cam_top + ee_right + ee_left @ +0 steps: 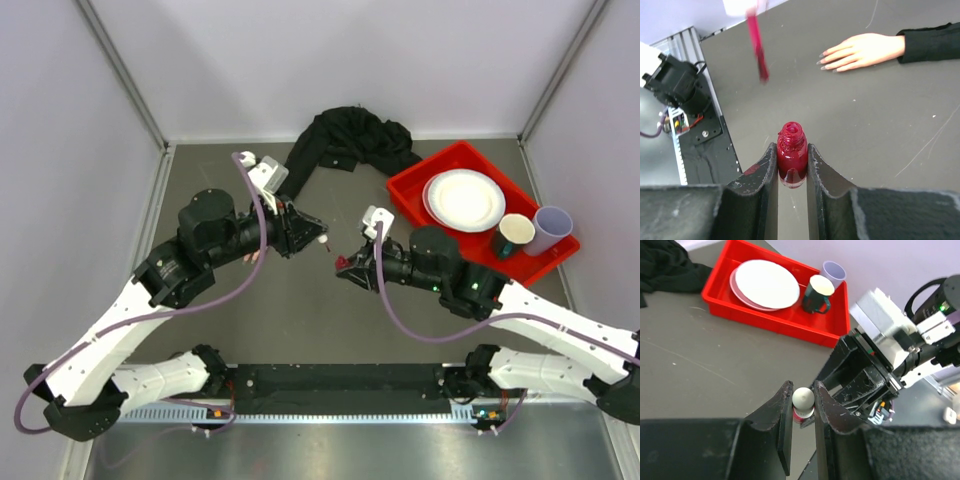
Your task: Paint the nails
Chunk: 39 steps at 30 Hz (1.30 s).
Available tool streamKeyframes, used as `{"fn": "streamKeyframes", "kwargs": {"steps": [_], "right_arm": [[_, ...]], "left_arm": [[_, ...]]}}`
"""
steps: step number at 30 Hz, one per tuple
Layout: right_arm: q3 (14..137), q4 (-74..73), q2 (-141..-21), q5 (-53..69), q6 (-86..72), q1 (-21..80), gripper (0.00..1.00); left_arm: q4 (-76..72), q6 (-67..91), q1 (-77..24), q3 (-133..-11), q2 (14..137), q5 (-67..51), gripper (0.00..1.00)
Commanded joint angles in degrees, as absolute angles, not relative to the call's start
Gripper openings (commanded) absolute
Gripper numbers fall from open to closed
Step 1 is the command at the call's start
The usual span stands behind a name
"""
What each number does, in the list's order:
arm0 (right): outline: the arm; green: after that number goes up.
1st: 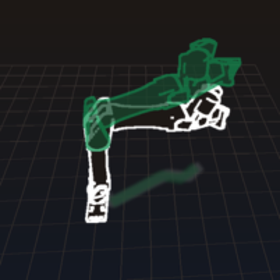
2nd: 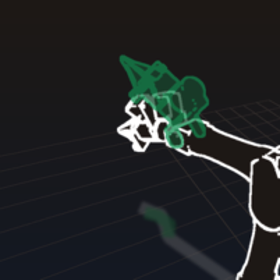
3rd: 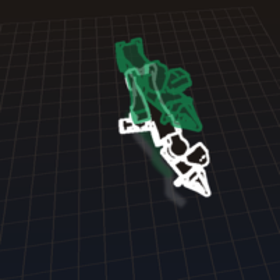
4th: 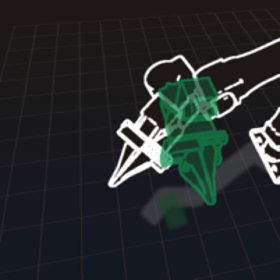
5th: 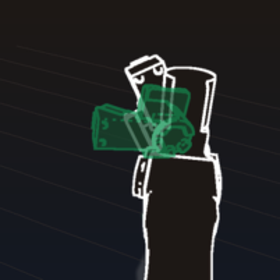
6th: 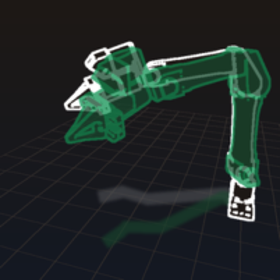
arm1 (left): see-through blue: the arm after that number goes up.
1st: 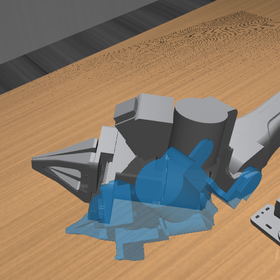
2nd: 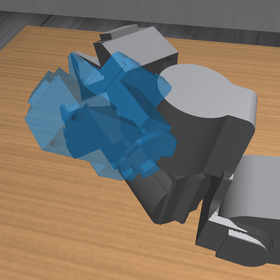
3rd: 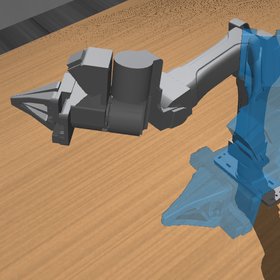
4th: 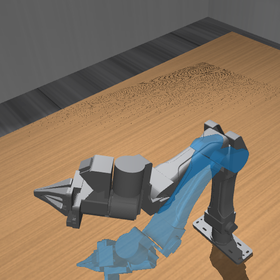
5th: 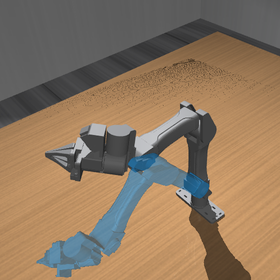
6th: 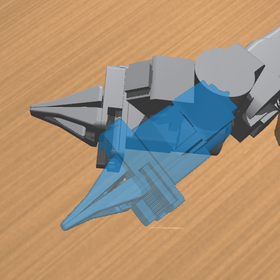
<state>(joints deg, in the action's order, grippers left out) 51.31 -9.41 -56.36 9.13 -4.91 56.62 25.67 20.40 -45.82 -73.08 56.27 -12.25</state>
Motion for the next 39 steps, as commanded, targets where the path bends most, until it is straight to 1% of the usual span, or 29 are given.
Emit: {"fn": "streamKeyframes", "kwargs": {"steps": [1,5,9,10,11,12,13,14,18,20,21,22,24,28,32,39], "right_arm": [[49.75,-5.72,-53.44,12.56,-3.43,56.87,0.00],[48.96,-5.45,-51.60,13.89,-2.46,56.78,0.00],[49.31,-6.33,-50.28,12.57,-2.02,55.99,0.00],[49.39,-6.42,-49.93,11.87,-2.02,55.46,0.00],[49.22,-6.15,-49.49,11.69,-2.02,55.11,0.00],[49.13,-5.98,-48.70,11.34,-2.02,54.85,0.00],[49.04,-5.37,-48.26,10.29,-2.02,54.23,0.00],[48.87,-5.10,-47.99,9.85,-2.02,53.79,0.00],[48.43,-3.17,-47.02,8.35,-3.07,51.60,0.00],[47.56,-1.68,-46.15,8.17,-3.51,50.46,0.00],[47.11,-1.23,-45.97,8.17,-4.04,50.19,0.00],[46.67,-0.80,-45.27,8.09,-4.13,50.01,0.00],[45.88,-0.35,-44.91,8.09,-4.48,49.48,0.00],[44.65,-0.44,-43.95,7.82,-5.53,48.43,0.00],[43.15,1.76,-42.45,8.44,-6.50,48.16,0.00],[43.24,1.49,-42.63,9.23,-7.03,47.73,0.00]], "left_arm": [[26.09,18.90,-45.44,-76.02,54.41,-7.48,0.00],[29.34,18.81,-45.44,-75.94,54.14,-1.34,0.00],[32.87,21.09,-45.35,-74.62,53.88,11.57,0.00],[32.78,21.35,-45.35,-72.88,53.35,16.47,0.00],[32.52,21.18,-45.35,-71.64,53.00,18.79,0.00],[31.13,21.18,-45.35,-68.41,52.56,20.90,0.00],[30.07,21.01,-45.35,-66.55,51.60,25.53,0.00],[28.58,20.57,-45.44,-64.62,50.98,27.05,0.00],[14.81,17.75,-45.26,-50.84,47.47,34.26,0.00],[9.26,16.53,-45.00,-46.34,46.59,37.25,0.00],[6.53,16.35,-44.74,-42.32,45.97,37.87,0.00],[2.07,15.83,-44.30,-40.62,45.88,37.79,0.00],[-1.65,15.64,-43.07,-36.85,46.75,38.58,0.00],[-3.86,17.58,-39.82,-34.20,50.53,37.88,0.00],[-12.62,16.96,-36.22,-30.33,53.61,36.39,0.00],[-21.17,14.33,-34.02,-27.34,61.51,35.42,0.00]]}}
